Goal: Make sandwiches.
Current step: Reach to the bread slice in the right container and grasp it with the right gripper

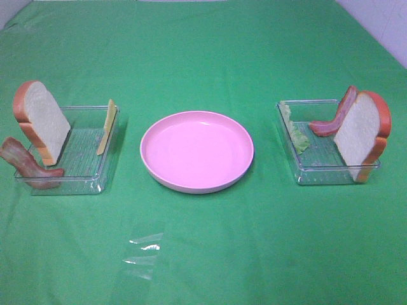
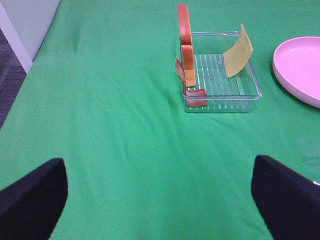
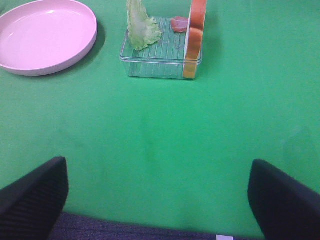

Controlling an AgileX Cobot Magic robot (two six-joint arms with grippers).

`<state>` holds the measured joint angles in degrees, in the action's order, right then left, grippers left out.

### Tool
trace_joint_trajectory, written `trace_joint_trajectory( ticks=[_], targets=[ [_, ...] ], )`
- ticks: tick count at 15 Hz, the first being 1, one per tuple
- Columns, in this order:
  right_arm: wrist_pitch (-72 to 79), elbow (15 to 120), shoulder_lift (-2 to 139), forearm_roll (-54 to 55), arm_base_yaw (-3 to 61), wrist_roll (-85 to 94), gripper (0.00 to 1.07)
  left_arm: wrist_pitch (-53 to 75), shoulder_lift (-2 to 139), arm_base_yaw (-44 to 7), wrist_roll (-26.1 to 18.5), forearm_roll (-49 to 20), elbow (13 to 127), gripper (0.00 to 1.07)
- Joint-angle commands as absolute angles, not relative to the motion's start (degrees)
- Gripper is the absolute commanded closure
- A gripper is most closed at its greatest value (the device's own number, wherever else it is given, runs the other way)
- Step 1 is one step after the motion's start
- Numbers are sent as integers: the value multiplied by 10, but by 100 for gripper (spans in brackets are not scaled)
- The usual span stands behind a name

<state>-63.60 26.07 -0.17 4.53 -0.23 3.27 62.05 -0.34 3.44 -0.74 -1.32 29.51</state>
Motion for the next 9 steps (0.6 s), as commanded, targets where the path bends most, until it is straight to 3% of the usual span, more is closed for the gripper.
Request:
trace_joint_trajectory(
  ticks=[1,9],
  targets=[
    [-635,260,-19,44,-2,36,14,614,-10,34,-6,-16,296,16],
    [-634,260,-17,44,-2,34,14,614,-10,34,-6,-16,296,16]
  ],
)
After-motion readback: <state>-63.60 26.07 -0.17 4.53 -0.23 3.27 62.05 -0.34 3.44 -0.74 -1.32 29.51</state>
